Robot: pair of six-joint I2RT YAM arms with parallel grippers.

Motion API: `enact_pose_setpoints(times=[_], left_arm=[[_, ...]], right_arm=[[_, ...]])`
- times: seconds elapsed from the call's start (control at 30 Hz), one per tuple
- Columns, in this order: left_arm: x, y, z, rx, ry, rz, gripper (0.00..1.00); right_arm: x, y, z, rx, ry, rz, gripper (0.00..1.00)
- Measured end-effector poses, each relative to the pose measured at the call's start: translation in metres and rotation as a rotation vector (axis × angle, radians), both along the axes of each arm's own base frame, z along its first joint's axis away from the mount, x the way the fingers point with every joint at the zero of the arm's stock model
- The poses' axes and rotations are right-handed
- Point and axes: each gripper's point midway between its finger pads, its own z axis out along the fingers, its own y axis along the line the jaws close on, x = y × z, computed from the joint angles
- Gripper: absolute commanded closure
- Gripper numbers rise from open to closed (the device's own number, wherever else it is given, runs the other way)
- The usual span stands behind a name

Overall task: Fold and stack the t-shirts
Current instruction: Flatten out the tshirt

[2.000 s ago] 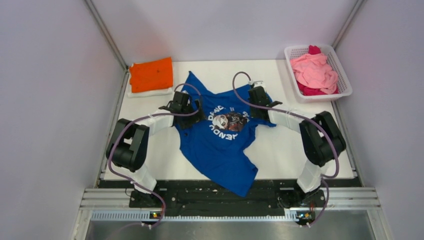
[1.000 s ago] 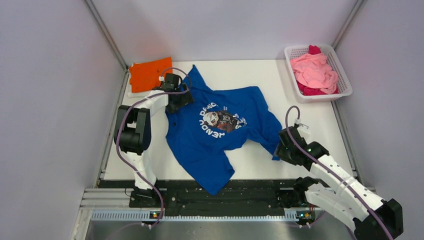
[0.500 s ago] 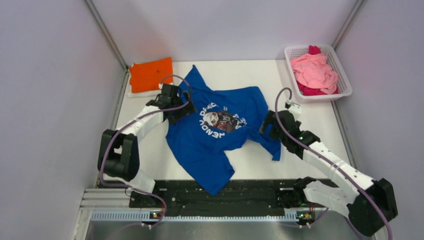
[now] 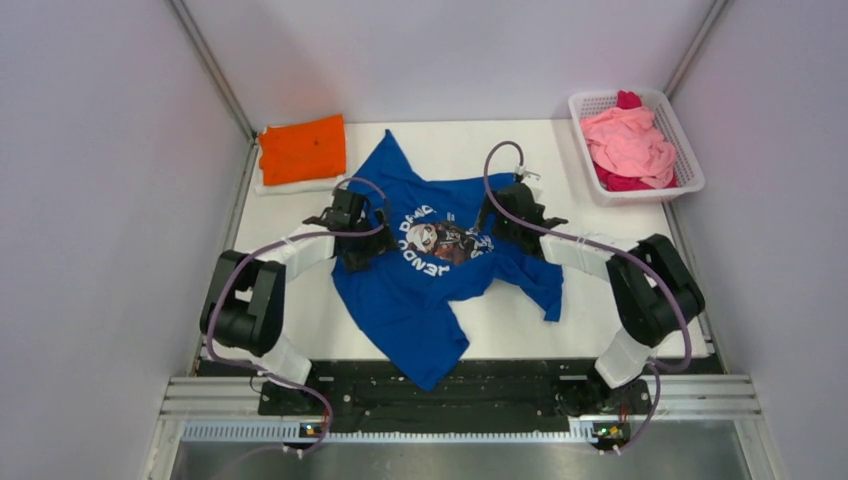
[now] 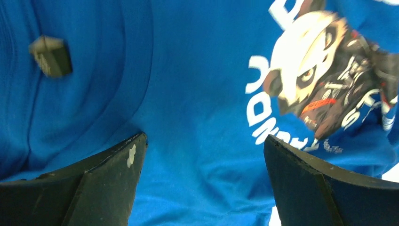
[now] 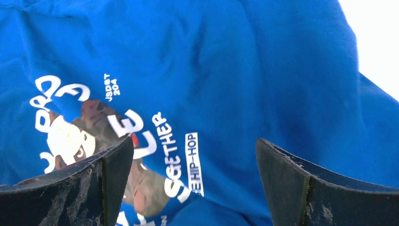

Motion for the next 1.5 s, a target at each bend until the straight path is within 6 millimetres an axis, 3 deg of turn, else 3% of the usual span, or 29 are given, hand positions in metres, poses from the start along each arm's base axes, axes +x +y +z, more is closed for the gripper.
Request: enact_pose_setpoints(times=[0.23, 0.6, 0.83, 1.0, 1.13, 1.23, 1.3, 1.4, 1.5], left_arm=[[0.036, 0.007, -0.003, 0.097, 0.012, 0.036, 0.01], [0.119, 0.045, -0.005, 0.210, 0.049, 0.106, 0.01], [0.175, 0.061, -0.001, 0.198, 0.036, 0.117, 0.01], [0.200, 0.064, 0.002, 0.194, 0.017, 0.112, 0.01], [0.196, 0.062, 0.003, 0.171, 0.017, 0.092, 0.01], [0.169, 0.063, 0.007, 0.169, 0.034, 0.082, 0.01], [0.145, 0.064, 0.017, 0.171, 0.038, 0.078, 0.01], [0.105, 0.066, 0.046, 0.174, -0.004, 0.083, 0.01], [0.065, 0.067, 0.078, 0.174, -0.084, 0.106, 0.01]], right_arm=[[0.016, -0.008, -0.035, 0.007, 0.060, -0.039, 0.01], [0.067, -0.059, -0.031, 0.103, 0.014, -0.160, 0.01], [0.120, -0.057, -0.026, 0.153, -0.024, -0.137, 0.01], [0.146, -0.049, -0.022, 0.150, -0.050, -0.089, 0.01], [0.140, -0.054, -0.021, 0.115, -0.040, -0.065, 0.01], [0.122, -0.063, -0.004, 0.087, -0.045, -0.058, 0.01], [0.104, -0.069, 0.021, 0.087, -0.078, -0.060, 0.01], [0.074, -0.079, 0.068, 0.110, -0.171, -0.075, 0.01], [0.040, -0.093, 0.099, 0.143, -0.255, -0.127, 0.01]])
